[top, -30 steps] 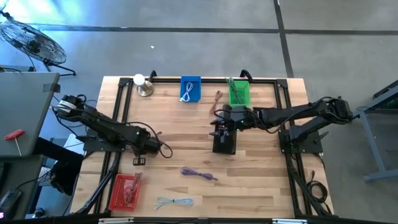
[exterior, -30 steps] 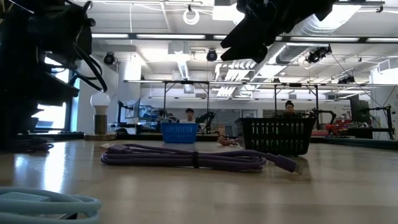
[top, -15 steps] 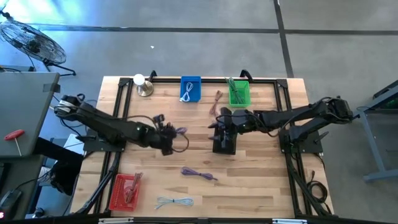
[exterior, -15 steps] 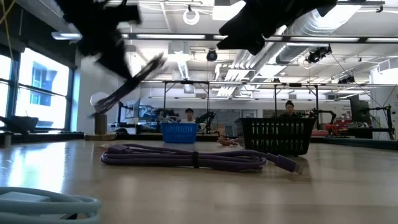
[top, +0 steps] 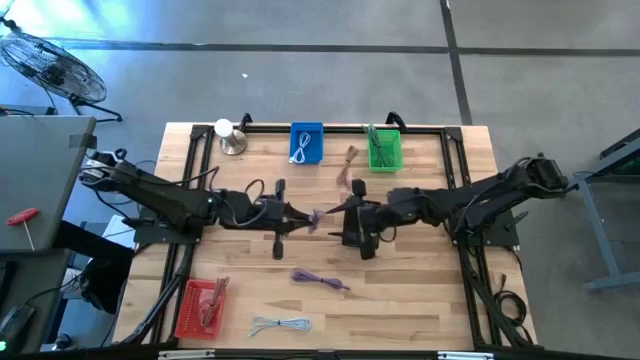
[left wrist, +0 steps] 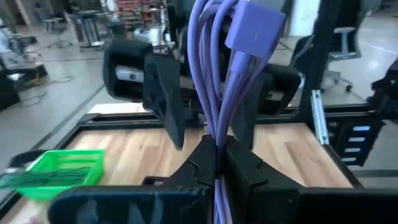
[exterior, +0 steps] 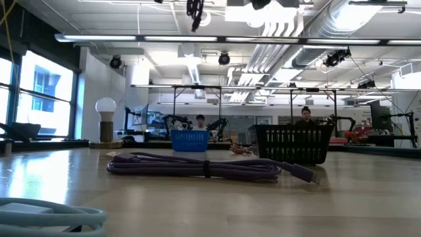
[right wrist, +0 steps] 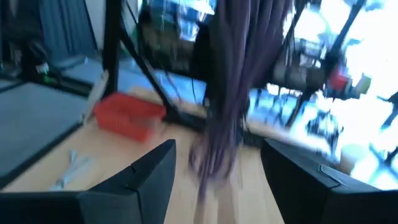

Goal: Pick & Place USB Port
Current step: Put the left purple charger cable into the black bin

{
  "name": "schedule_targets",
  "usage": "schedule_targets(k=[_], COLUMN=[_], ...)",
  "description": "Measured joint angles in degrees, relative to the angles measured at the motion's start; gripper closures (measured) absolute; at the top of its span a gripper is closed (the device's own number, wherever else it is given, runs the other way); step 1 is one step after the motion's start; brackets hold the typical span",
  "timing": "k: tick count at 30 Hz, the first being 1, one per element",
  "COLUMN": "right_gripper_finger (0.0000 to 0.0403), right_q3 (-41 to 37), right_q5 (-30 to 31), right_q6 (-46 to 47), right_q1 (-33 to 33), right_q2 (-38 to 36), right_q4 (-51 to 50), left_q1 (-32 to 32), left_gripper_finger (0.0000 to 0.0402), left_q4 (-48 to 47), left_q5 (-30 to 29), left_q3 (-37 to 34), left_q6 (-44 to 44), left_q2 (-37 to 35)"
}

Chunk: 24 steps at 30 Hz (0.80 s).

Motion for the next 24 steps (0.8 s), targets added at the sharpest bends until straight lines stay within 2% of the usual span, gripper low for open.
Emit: schedule_targets(k=[5,11,16,20,24], right_gripper_finger=[0.0175,0.0175,0.0183,0.0229,0.0331], right_q3=[0.0,0.0,0.0,0.0,0.0], right_q5=[0.8,0.9,0.8,0.7,0.7], right_q6=[-4.7,-4.7,-4.6,-4.6,-4.6], right_q1=[2.8,3.3,3.3,3.2,2.9], right_q2=[0.0,0.0,0.0,0.0,0.0], right_q4=[4.8,5.5,5.5,5.5,5.1], left_q1=[0.0,0.0,1.5,3.0,3.5], left_gripper_finger=[0.0397,0.0397,0.0397,0.0397,0.0397], left_q4=[2.0,8.6,11.6,12.4,12.1], left_q5=[2.6,4.4,8.2,10.4,10.6], left_q3=[-0.2,-0.2,-0.1,-0.1,-0.1], left_q6=[-0.8,1.2,0.6,0.3,0.3], left_q2=[3.6,8.7,10.5,10.6,10.6])
